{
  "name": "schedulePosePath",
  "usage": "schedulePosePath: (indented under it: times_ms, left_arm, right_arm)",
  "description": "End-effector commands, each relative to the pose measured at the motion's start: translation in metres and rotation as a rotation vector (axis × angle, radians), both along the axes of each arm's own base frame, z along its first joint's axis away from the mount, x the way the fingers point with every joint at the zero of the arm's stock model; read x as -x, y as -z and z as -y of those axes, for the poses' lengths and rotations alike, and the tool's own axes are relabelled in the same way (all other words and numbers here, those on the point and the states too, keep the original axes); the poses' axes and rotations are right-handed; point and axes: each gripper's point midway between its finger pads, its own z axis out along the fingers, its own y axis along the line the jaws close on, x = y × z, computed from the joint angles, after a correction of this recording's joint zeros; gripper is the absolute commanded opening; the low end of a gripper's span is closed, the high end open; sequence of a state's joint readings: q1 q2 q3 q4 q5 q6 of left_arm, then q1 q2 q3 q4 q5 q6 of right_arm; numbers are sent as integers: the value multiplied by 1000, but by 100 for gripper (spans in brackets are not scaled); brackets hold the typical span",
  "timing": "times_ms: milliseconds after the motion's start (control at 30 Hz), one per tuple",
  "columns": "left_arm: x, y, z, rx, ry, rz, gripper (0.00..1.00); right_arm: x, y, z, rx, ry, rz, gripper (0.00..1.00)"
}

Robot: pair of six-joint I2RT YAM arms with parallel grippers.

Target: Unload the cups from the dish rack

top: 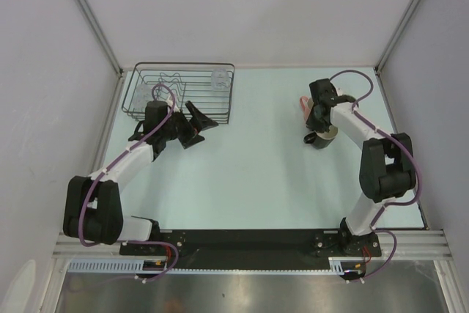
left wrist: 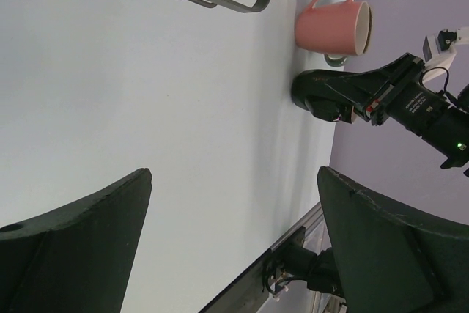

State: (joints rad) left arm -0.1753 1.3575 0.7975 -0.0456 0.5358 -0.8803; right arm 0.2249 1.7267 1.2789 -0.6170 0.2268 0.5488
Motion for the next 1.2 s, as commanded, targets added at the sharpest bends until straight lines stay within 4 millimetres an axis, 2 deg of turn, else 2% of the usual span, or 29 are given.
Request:
schedulePosePath:
  times_ms: [0, 233, 333, 367, 467, 700, 800, 867, 933, 967, 1000, 1033, 1067, 1100, 1167]
  left_arm:
    - [-2, -10, -4, -21, -4, 52, 100]
    - [-4, -8, -4, -22, -3, 43, 100]
    - [-4, -8, -4, -24, -3, 45, 100]
    - [-4, -9, -4, -23, -1, 45, 100]
    - [-4, -10, -5, -28, -5, 50, 100]
    - [-7, -16, -5, -30, -12, 68, 100]
    - [-7, -22, -5, -29, -10, 83, 100]
    - [-9, -22, -11, -56, -40, 88, 100]
    - [-11, -35, -17, -77, -72, 134, 100]
    - [-14, -39, -21, -92, -97, 150, 100]
    - [-18, -50, -23, -97, -112, 180, 100]
    - [-19, -53, -26, -110, -124, 181, 100]
    - [-23, -58, -29, -125, -144, 194, 100]
    - [-29, -72, -30, -126, -155, 226, 100]
    - [-37, -82, -34, -146, -173, 253, 100]
  right_arm:
    - [-27, -23, 1, 11, 12, 95, 0]
    - [-31, -21, 2, 22, 13, 81, 1]
    - [-31, -26, 1, 17, 3, 94, 15]
    - [-31, -29, 1, 20, 4, 99, 25]
    - [-33, -39, 1, 19, 0, 116, 38]
    - [-36, -65, -8, 18, -20, 165, 44]
    - [-38, -88, -14, -4, -31, 217, 45]
    - [-40, -115, -23, -21, -56, 280, 46]
    - [-39, -131, -30, -17, -84, 298, 46]
    - [-42, -149, -32, -20, -87, 331, 46]
    - [-41, -156, -33, -11, -96, 334, 46]
    - [-40, -163, -37, -16, -109, 344, 46]
    - [-38, -172, -39, -25, -114, 362, 47]
    - [-38, -186, -43, -41, -126, 387, 47]
    - [-34, -202, -50, -69, -152, 421, 51]
